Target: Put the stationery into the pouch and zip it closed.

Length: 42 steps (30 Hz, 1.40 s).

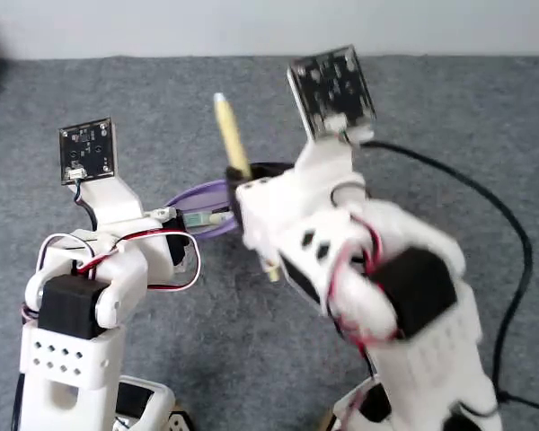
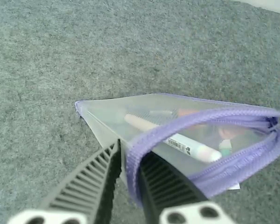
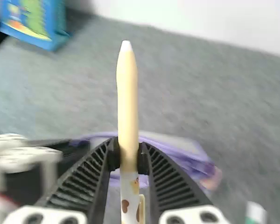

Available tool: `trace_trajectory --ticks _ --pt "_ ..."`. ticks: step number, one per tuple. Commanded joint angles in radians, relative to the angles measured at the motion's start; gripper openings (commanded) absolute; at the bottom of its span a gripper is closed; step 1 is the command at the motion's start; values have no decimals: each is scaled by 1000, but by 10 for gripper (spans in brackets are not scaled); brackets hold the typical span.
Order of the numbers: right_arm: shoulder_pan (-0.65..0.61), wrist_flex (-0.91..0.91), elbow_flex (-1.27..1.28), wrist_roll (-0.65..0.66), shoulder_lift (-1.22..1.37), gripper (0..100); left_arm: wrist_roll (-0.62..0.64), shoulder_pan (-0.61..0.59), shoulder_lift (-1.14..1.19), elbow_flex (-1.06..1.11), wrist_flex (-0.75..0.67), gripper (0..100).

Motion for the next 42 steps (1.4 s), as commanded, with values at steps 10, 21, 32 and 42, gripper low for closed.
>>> trace_trajectory --ticks 10,21,32,42 --pt "-27 -780 529 26 -236 8 69 -3 -2 -33 40 12" --pt "-39 -1365 1008 209 -239 8 69 -3 6 -38 35 12" --pt "-41 -1168 1152 276 -438 9 69 -3 6 -39 34 12" --pt "-42 -803 1157 301 -677 9 71 -3 6 -39 -11 12"
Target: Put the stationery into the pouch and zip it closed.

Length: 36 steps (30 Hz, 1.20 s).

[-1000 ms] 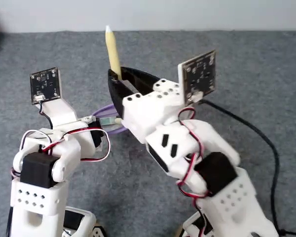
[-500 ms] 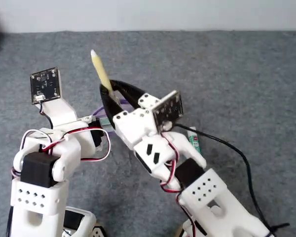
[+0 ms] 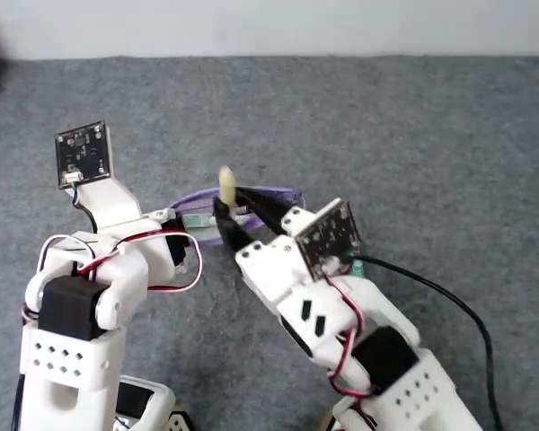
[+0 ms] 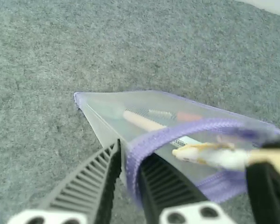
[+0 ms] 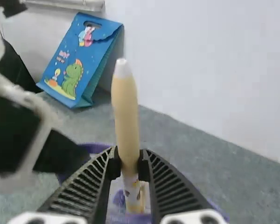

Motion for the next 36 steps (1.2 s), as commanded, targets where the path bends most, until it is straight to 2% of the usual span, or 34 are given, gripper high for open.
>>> trace_trajectory --ticks 1,7,12,19,22,27,32,36 --pt "-7 91 8 35 -76 9 11 -6 11 -36 -25 12" --pt "-70 22 81 46 -82 9 11 -6 11 -36 -20 12" --pt "-159 -21 193 176 -82 9 11 -6 11 -36 -18 12" --pt "-70 -150 252 203 -58 9 11 -6 5 -36 -17 12" --pt "-38 -113 187 183 -2 39 11 -6 6 -35 -17 12" --pt "-35 39 -12 68 142 248 11 -5 8 -35 -17 12" --pt "22 90 -219 -35 257 191 11 -6 3 -39 -2 12" --pt "79 157 -316 -41 271 144 11 -6 2 -41 29 12"
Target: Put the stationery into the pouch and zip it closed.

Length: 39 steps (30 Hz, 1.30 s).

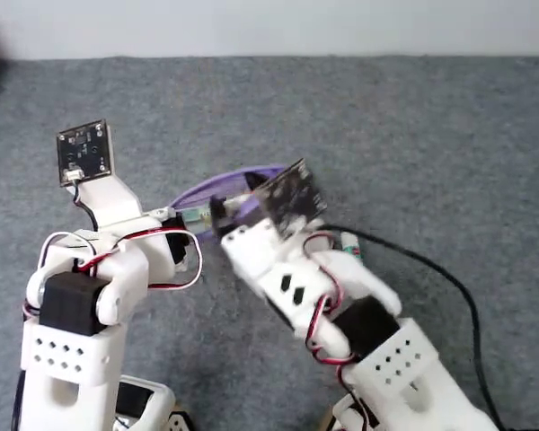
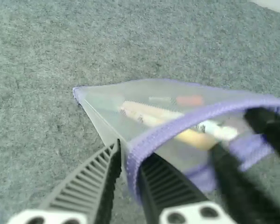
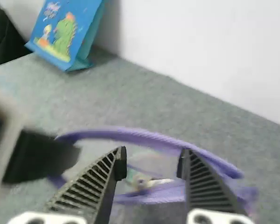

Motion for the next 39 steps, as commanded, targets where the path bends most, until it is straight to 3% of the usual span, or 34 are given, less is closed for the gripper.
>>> trace_trajectory --ticks 1,6,12,18,26,33,39 --pt "56 73 -133 -18 -2 131 11 -5 -8 -42 28 12" --pt "70 237 -227 -25 -70 3 11 -5 -8 -42 21 12" --pt "-2 424 -290 -153 -93 9 11 -5 -8 -42 20 12" --pt "-108 444 -236 -261 -39 8 11 -5 -8 -42 20 12" --pt "214 289 -281 -258 268 8 11 -5 -8 -42 21 12" --pt "165 700 -592 -261 254 8 11 -5 -8 -44 20 12" --pt "219 977 -726 -256 255 9 11 -5 -8 -44 20 12"
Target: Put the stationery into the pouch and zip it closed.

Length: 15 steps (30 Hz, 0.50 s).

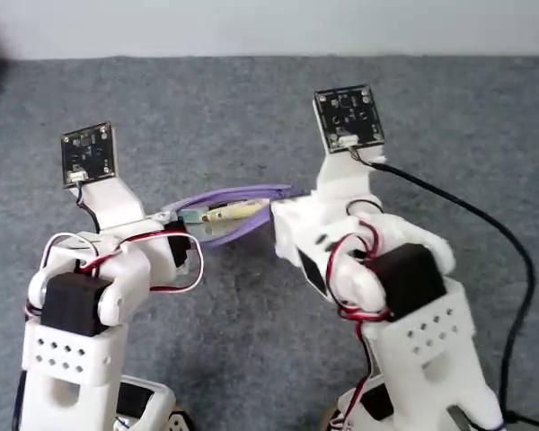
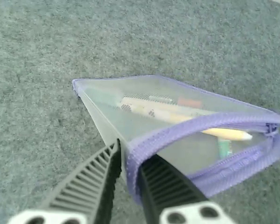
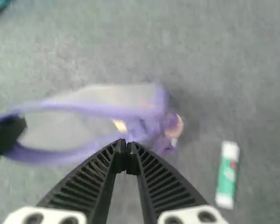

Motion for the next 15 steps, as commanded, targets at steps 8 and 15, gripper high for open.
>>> trace_trajectory --ticks 8,15 --pt "237 209 -12 58 39 17 11 -6 -8 -42 2 12" --pt "357 180 54 106 321 265 11 -6 -8 -42 3 12"
